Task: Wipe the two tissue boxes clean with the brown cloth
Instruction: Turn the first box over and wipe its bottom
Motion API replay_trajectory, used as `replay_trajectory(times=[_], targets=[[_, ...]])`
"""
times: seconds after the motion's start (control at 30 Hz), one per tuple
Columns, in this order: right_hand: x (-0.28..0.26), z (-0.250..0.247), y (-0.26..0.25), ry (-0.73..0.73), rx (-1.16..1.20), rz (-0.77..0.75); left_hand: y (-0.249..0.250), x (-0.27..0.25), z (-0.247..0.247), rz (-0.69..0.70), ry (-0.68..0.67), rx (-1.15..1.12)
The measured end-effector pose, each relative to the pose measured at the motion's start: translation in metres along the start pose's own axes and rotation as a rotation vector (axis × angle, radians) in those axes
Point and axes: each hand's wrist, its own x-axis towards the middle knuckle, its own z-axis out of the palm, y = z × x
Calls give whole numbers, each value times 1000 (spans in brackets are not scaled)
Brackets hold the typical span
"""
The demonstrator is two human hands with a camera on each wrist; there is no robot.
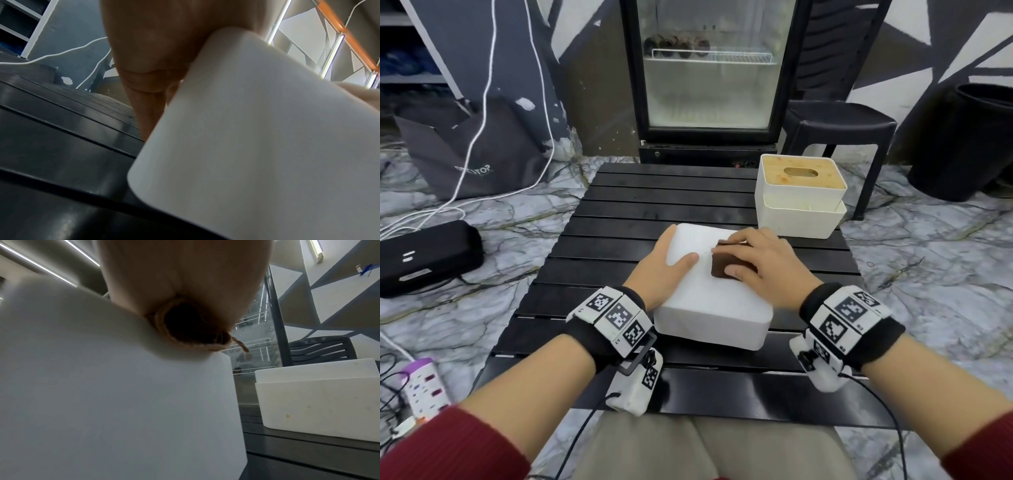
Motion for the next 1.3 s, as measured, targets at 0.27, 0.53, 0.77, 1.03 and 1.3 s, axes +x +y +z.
replay_trajectory(times=[0.27, 0.53, 0.77, 1.03, 1.3], targets=[[27, -2, 18, 22, -6, 56, 0, 0, -1, 1, -12, 16], [37, 0, 24, 56, 31, 88, -1, -1, 0, -9, 1, 25], [36, 0, 20, 46, 124, 149, 8, -6, -6, 21, 4, 117], [28, 1, 12, 53, 54, 330, 11, -29, -13, 177, -34, 533], [0, -14, 10, 99, 273, 280, -4, -17, -59, 24, -14, 247]])
